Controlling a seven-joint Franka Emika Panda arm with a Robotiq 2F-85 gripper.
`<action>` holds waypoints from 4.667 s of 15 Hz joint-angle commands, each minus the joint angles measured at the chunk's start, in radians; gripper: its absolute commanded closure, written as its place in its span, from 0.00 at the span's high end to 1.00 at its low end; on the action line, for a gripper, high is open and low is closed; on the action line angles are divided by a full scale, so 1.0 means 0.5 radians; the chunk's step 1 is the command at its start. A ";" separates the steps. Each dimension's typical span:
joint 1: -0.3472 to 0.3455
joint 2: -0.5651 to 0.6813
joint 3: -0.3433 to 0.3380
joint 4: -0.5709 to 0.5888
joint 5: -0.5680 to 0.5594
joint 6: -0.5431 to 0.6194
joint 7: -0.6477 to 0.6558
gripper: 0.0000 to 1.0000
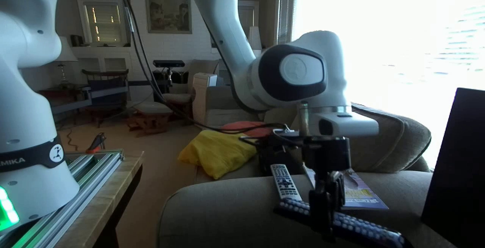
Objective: Move the black remote and place it in front of the monitor
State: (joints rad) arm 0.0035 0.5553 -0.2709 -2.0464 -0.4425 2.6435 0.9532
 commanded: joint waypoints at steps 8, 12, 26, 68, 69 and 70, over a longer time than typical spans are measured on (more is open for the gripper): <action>0.005 0.666 -0.173 0.553 0.022 0.328 -1.135 0.20; 0.087 0.687 -0.251 0.529 0.120 0.311 -1.133 0.45; -0.083 0.960 -0.101 0.722 0.017 0.775 -2.111 0.20; -0.089 0.099 0.082 -0.190 0.438 0.652 -1.888 1.00; -0.027 0.003 0.044 -0.290 0.457 0.680 -1.797 1.00; 0.053 -0.090 -0.015 -0.377 0.460 0.705 -1.706 1.00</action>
State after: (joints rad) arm -0.0577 0.6798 -0.2223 -2.0469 -0.2515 2.9556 0.0069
